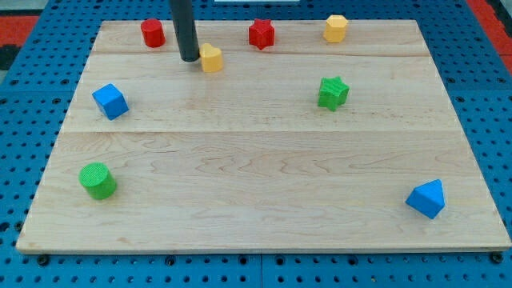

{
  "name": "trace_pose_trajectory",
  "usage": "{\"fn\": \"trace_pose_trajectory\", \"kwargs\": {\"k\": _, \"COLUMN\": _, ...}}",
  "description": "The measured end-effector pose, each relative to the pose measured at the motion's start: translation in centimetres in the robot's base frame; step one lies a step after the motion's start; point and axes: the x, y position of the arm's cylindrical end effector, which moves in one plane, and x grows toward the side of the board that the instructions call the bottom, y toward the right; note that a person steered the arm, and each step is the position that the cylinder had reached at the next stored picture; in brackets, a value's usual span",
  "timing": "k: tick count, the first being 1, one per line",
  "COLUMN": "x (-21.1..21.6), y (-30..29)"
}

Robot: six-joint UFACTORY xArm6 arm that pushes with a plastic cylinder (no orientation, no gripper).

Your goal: Place the green star horizontally to the right side of the blue cube

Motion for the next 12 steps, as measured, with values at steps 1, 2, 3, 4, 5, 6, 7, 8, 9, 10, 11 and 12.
{"fn": "trace_pose_trajectory", "kwargs": {"k": 1, "x": 3.4, "y": 2.3}}
{"fn": "trace_pose_trajectory", "kwargs": {"k": 2, "x": 5.9, "y": 9.0}}
{"fn": "trace_pose_trajectory", "kwargs": {"k": 3, "x": 3.6, "y": 15.1}}
{"fn": "trace_pose_trajectory", "kwargs": {"k": 4, "x": 2.2, "y": 25.0}}
{"fn": "trace_pose_trajectory", "kwargs": {"k": 5, "x": 5.5, "y": 27.1}}
{"fn": "trace_pose_trajectory", "kwargs": {"k": 6, "x": 6.8, "y": 21.5}}
{"fn": "trace_pose_trajectory", "kwargs": {"k": 7, "x": 8.1, "y": 16.8}}
{"fn": "trace_pose_trajectory", "kwargs": {"k": 8, "x": 8.6, "y": 20.7}}
{"fn": "trace_pose_trajectory", "kwargs": {"k": 9, "x": 10.7, "y": 19.8}}
{"fn": "trace_pose_trajectory", "kwargs": {"k": 10, "x": 11.7, "y": 14.4}}
{"fn": "trace_pose_trajectory", "kwargs": {"k": 11, "x": 11.1, "y": 11.4}}
{"fn": "trace_pose_trajectory", "kwargs": {"k": 12, "x": 12.3, "y": 11.3}}
